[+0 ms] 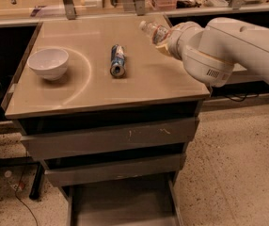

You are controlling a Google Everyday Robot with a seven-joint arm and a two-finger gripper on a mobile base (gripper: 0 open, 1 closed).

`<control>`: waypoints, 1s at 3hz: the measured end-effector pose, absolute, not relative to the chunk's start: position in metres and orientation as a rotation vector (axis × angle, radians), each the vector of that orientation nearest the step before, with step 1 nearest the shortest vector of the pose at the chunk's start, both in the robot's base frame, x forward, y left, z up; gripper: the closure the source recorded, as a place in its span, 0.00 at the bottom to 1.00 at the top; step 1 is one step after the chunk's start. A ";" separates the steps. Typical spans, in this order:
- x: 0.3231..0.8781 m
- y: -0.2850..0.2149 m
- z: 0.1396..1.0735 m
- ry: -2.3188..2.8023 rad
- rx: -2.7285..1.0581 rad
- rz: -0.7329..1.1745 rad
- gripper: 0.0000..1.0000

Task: Pick water bottle from bottom drawer and place on counter

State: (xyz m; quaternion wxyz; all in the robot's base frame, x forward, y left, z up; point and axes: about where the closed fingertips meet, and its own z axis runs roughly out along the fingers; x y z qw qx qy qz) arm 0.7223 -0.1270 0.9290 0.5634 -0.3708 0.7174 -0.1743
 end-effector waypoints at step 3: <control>0.752 -0.134 0.864 1.830 -0.894 -0.375 1.00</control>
Offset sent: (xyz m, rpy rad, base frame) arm 0.0463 -0.0241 -0.0584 0.0023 0.1736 -0.0373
